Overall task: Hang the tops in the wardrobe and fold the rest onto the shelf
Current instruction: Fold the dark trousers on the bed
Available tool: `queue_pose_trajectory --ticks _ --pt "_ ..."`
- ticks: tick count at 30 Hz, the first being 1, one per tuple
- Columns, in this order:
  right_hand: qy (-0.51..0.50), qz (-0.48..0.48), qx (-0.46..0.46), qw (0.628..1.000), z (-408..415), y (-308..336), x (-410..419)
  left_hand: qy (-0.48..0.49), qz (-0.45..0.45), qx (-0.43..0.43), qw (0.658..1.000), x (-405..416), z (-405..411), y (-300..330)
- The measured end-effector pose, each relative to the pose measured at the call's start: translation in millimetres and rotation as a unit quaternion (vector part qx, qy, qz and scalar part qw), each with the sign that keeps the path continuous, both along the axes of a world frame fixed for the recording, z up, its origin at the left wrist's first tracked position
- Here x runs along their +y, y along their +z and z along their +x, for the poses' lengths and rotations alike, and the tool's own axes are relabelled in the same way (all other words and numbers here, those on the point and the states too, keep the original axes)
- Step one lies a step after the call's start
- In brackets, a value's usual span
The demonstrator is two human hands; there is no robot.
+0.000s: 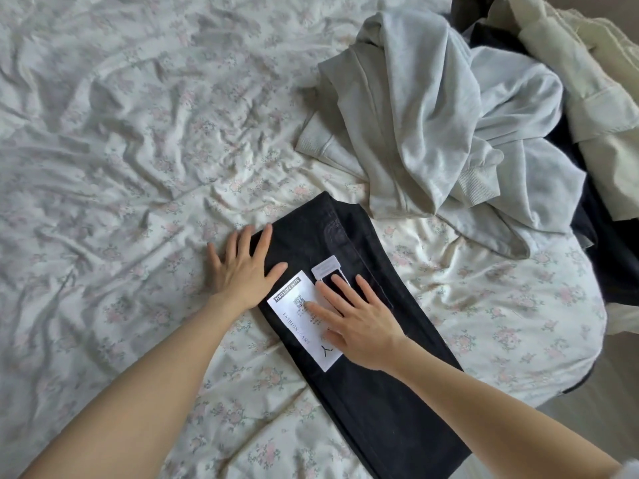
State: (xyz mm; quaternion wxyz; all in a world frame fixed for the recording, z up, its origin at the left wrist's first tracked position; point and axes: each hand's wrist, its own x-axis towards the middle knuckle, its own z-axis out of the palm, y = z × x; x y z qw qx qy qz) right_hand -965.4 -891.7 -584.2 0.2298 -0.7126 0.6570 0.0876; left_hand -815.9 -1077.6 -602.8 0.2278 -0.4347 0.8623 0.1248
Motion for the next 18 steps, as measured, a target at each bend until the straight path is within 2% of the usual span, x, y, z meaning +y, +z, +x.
queue_pose_trajectory --ticks 3,5,7,9,10,12,14,18 --pt "-0.064 -0.041 -0.074 0.994 -4 -3 3 0.040 0.007 0.047 0.998 -25 -8 3" --pt "-0.144 -0.072 -0.173 0.972 -2 2 1 0.117 0.100 0.087 0.984 -42 -12 9" --pt "-0.272 -0.084 -0.272 0.919 -1 8 -4 0.173 0.196 0.113 0.959 -56 -13 14" --pt "-0.383 -0.093 -0.315 0.864 -2 18 -11 0.205 0.275 0.130 0.931 -63 -11 21" --pt "-0.397 -0.106 -0.292 0.864 -4 22 -15 0.221 0.309 0.143 0.914 -62 -10 24" --pt "-0.358 -0.149 -0.198 0.900 -10 28 -25 0.230 0.326 0.180 0.899 -58 -8 30" --pt "-0.299 -0.158 -0.111 0.935 -20 37 -42 0.205 0.296 0.214 0.908 -49 -6 39" --pt "-0.129 -0.078 -0.016 0.988 -53 60 -92 0.128 0.233 0.248 0.932 -29 -4 66"
